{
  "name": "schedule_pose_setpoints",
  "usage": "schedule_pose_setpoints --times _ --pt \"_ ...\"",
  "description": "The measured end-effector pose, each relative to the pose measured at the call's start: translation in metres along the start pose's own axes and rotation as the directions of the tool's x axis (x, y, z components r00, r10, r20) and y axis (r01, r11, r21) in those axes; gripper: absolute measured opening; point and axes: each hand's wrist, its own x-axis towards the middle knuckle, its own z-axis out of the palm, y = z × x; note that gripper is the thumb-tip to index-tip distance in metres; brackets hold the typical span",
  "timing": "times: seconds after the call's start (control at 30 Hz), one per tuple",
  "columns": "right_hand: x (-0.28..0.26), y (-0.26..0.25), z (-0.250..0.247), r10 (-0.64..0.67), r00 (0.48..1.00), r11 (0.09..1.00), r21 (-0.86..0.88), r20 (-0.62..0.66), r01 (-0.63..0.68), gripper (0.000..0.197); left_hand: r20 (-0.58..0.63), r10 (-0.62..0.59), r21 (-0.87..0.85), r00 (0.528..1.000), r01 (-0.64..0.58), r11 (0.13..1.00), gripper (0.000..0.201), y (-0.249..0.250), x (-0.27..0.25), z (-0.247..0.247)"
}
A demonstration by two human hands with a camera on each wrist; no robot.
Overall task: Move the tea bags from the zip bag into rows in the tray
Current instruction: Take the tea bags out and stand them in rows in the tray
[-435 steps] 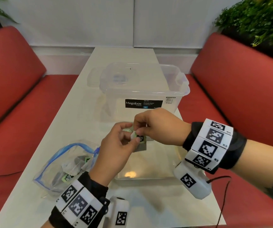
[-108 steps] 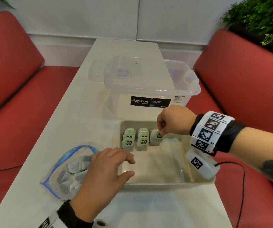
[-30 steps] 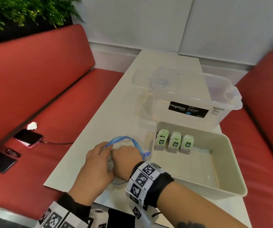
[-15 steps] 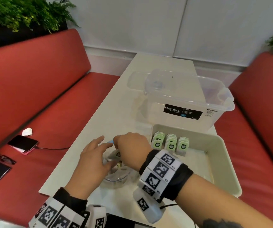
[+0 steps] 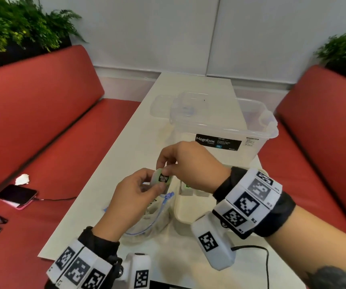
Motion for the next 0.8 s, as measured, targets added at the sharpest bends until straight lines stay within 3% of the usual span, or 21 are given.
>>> schedule_pose_setpoints --times 0.3,0.47,0.63,0.8 --pt "-0.018 0.011 -0.035 0.012 1.0 0.998 -0.063 -0.018 -0.013 0.004 0.112 0.026 -0.229 0.993 0.0 0.973 0.009 0.012 0.003 0.031" --pt "-0.025 0.023 -0.048 0.046 0.997 0.989 -0.144 0.06 -0.037 0.004 0.146 0.081 -0.158 0.986 -0.058 0.986 0.001 0.011 0.01 0.043" --pt "-0.026 0.051 -0.054 0.134 0.987 0.946 -0.309 0.091 -0.1 0.007 0.109 0.085 0.064 0.99 -0.093 0.994 0.02 0.001 0.013 0.053" --pt "-0.018 0.095 -0.048 0.263 0.948 0.876 -0.456 0.181 -0.156 0.007 0.2 0.141 0.3 0.97 -0.198 0.933 0.032 -0.016 0.011 0.046"
